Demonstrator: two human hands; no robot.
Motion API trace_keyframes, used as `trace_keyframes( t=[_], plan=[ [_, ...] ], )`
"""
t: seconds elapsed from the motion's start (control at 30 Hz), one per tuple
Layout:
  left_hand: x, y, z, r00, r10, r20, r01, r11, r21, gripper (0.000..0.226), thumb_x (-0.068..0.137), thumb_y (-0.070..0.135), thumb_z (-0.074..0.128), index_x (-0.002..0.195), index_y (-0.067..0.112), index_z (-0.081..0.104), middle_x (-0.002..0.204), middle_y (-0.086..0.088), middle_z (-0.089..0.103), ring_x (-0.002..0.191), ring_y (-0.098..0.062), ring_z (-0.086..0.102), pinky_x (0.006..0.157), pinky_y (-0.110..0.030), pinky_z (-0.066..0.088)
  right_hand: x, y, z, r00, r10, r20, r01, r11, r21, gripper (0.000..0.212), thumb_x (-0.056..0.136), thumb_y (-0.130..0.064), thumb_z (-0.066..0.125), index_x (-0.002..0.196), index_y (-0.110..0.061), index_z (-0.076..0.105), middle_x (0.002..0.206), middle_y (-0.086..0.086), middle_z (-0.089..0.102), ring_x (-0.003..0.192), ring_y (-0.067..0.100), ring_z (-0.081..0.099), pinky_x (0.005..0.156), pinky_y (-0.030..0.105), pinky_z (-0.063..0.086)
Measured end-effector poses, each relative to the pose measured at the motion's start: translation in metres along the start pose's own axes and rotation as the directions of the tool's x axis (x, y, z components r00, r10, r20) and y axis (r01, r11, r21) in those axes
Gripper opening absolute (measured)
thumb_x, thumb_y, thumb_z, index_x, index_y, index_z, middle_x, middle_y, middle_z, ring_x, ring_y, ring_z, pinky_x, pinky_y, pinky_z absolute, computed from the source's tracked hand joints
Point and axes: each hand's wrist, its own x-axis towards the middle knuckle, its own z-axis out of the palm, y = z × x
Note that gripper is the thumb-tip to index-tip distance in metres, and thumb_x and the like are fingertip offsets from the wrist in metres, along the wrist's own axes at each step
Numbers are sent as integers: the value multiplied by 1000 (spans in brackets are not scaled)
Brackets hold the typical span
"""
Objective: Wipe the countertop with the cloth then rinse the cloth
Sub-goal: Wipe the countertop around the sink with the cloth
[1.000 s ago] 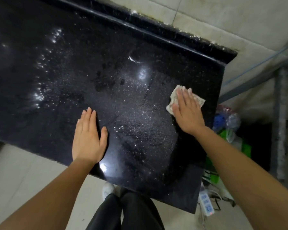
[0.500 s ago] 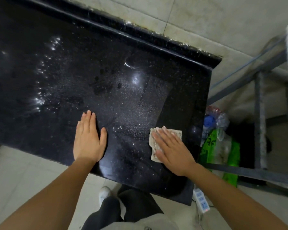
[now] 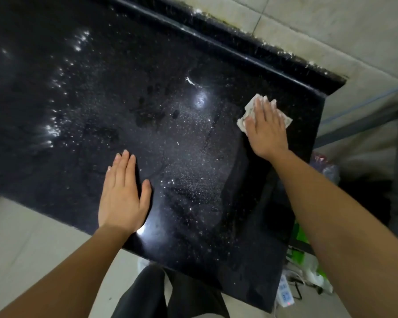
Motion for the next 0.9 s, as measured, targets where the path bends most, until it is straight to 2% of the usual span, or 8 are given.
trace_keyframes(
  t=[0.13, 0.23, 0.57, 0.67, 0.77, 0.87, 0.9],
  plan=[
    [0, 1, 0, 1000, 7, -6, -7, 1000, 2, 66, 95, 41, 26, 148, 3, 22, 157, -11, 17, 146, -21, 7, 119, -35, 4, 26, -8, -8, 997, 72, -6, -72, 997, 35, 61, 102, -45, 12, 155, -19, -4, 162, 3, -10, 148, 19, -16, 119, 38, -9],
    [0, 1, 0, 1000, 10, -8, -10, 1000, -2, 65, 95, 41, 25, 148, 3, 23, 157, -11, 17, 146, -21, 7, 119, -35, 5, 20, -16, -6, 998, 67, 5, -68, 997, 42, 61, 102, -43, 12, 155, -19, -6, 162, 4, -11, 147, 20, -17, 118, 37, -11],
    [-1, 0, -1, 1000, 18, -14, -18, 1000, -1, 65, 95, 40, 26, 148, 3, 22, 157, -11, 18, 146, -22, 8, 119, -34, 4, -80, -52, 26, 962, -243, 128, 253, 965, -68, 60, 102, -43, 9, 153, -18, -9, 161, 1, -15, 145, 17, -22, 118, 34, -13],
    [-1, 0, -1, 1000, 19, -13, -19, 1000, -6, 65, 95, 40, 26, 148, 3, 22, 157, -11, 18, 146, -22, 8, 119, -34, 4, -120, -58, 35, 923, -331, 195, 356, 929, -107, 60, 99, -44, 5, 153, -19, -8, 161, 2, -14, 145, 17, -23, 119, 37, -10],
    [0, 0, -3, 1000, 14, -6, -14, 1000, -11, 65, 95, 40, 26, 148, 4, 22, 157, -11, 18, 146, -21, 8, 119, -33, 3, -148, -52, 42, 845, -481, 235, 520, 842, -144, 61, 100, -48, 2, 153, -18, -3, 161, 1, -7, 148, 19, -15, 120, 38, -4],
    [0, 0, -4, 1000, 7, -3, -7, 1000, -12, 65, 95, 41, 26, 149, 5, 22, 157, -10, 17, 146, -21, 8, 118, -33, 2, -136, -37, 37, 752, -601, 269, 648, 749, -136, 60, 102, -49, 12, 154, -20, 4, 161, -2, -1, 149, 16, -7, 119, 33, -6],
    [0, 0, -3, 1000, 6, -2, -6, 1000, -13, 65, 95, 41, 26, 149, 5, 22, 157, -10, 17, 146, -21, 8, 118, -33, 2, -125, -33, 35, 748, -607, 270, 654, 743, -142, 60, 102, -49, 15, 154, -21, 5, 160, -3, -1, 149, 16, -6, 120, 33, -4]
  ],
)
